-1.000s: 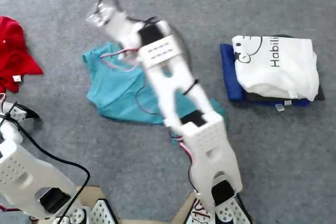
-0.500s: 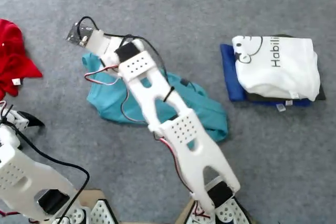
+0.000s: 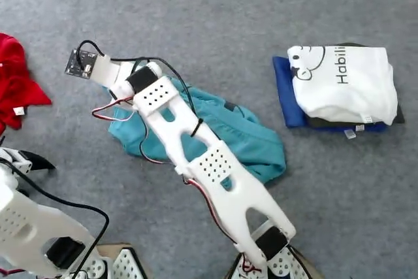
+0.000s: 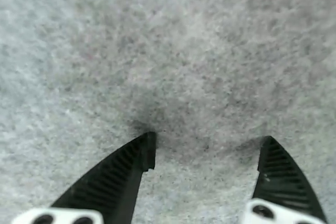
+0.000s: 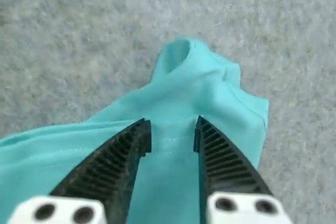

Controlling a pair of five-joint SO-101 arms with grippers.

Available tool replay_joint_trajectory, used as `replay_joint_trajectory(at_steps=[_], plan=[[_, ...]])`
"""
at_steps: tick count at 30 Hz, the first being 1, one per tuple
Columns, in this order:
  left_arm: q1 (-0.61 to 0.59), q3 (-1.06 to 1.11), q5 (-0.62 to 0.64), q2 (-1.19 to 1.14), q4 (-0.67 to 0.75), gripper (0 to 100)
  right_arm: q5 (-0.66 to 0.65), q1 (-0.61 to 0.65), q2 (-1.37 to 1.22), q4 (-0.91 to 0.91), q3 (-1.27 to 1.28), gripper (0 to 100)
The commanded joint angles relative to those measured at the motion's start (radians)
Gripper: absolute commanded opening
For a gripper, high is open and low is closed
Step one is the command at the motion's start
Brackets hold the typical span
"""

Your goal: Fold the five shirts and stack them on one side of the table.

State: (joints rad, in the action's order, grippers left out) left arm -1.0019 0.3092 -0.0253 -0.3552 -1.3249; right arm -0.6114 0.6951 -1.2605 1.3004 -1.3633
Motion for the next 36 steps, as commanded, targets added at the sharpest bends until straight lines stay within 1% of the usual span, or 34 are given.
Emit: replay_joint_trajectory(at_steps=[1, 14, 18, 21, 27, 36], plan=[[-0.027, 0.035, -0.011, -0.005, -0.017, 34, -0.005, -0.043, 0.018, 0.041, -0.067, 14.9], [-0.027, 0.024, -0.011, -0.005, -0.018, 34, -0.006, -0.066, 0.025, 0.021, -0.079, 14.9], [-0.027, 0.024, -0.011, -0.005, -0.018, 34, -0.006, -0.075, 0.071, 0.138, -0.154, 14.9], [-0.027, 0.025, -0.011, -0.005, -0.020, 34, -0.006, -0.075, 0.067, 0.199, -0.160, 14.9], [-0.027, 0.025, -0.011, -0.006, -0.020, 34, 0.000, -0.075, -0.008, 0.157, -0.148, 14.9], [-0.027, 0.028, -0.011, -0.006, -0.018, 34, -0.006, -0.032, -0.019, 0.133, -0.200, 14.5]])
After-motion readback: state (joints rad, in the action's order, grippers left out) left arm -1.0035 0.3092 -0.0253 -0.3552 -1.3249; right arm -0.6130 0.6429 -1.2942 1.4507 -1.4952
